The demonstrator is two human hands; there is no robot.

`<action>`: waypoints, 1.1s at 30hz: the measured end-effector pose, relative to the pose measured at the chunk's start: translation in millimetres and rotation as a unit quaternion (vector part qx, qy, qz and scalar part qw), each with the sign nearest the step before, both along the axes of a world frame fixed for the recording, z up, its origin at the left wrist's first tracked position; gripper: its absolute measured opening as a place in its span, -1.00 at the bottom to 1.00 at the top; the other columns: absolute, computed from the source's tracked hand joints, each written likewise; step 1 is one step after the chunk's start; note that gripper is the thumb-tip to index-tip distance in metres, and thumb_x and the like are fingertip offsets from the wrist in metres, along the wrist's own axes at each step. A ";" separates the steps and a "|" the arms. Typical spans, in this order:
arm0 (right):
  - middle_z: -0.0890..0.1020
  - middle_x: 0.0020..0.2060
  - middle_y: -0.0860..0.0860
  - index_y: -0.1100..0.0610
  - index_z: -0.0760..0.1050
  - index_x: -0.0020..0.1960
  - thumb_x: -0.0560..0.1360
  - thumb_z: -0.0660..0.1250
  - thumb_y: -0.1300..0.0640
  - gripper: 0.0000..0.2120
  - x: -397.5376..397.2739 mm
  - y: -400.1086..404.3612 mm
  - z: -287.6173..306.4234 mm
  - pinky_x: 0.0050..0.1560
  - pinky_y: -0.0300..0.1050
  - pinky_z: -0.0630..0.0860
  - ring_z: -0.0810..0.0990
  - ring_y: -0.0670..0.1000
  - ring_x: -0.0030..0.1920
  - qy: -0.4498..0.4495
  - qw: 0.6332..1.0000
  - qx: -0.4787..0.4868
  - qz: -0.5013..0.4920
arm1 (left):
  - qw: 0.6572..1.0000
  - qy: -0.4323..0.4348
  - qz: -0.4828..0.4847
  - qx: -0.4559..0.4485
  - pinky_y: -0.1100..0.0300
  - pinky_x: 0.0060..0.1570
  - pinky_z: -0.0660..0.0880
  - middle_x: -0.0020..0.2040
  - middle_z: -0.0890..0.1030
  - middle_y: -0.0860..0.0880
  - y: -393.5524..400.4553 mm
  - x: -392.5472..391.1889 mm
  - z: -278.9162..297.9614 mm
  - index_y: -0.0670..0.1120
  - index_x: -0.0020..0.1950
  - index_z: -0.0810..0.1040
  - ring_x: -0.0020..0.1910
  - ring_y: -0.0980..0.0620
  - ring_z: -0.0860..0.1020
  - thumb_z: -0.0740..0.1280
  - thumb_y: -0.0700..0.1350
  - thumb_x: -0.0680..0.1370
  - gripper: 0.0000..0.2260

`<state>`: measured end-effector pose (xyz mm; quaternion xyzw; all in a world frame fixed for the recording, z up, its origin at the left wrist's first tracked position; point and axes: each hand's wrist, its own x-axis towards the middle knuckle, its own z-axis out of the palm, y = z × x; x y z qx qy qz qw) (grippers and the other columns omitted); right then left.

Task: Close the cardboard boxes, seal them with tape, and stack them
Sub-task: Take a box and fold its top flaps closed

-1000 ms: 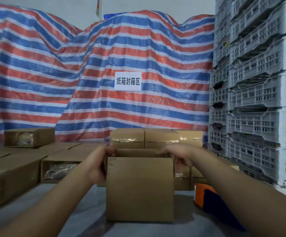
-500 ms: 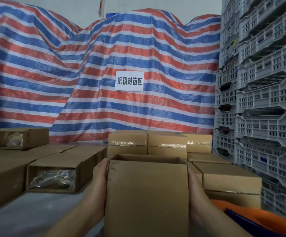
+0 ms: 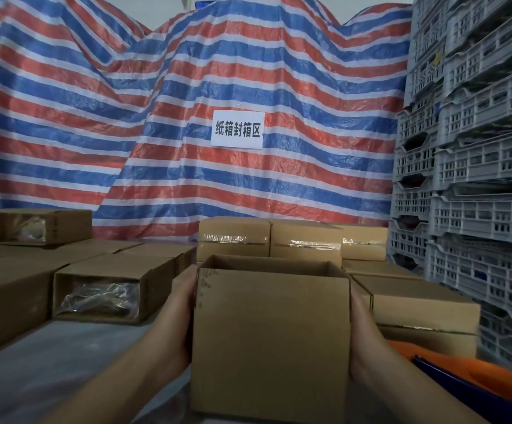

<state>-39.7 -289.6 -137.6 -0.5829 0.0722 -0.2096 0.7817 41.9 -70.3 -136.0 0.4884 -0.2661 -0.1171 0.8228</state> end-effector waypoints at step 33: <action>0.72 0.06 0.07 -0.06 0.70 0.08 0.25 0.58 0.07 -0.61 -29.7 -23.4 65.0 0.31 0.29 0.45 0.66 0.18 0.14 0.025 0.945 -0.318 0.071 | 0.998 0.004 -0.032 0.053 0.16 -0.30 0.57 -0.25 0.66 -0.09 1.9 -5.1 4.3 -0.06 -0.20 0.71 -0.30 -0.01 0.65 0.40 0.09 0.28 -0.74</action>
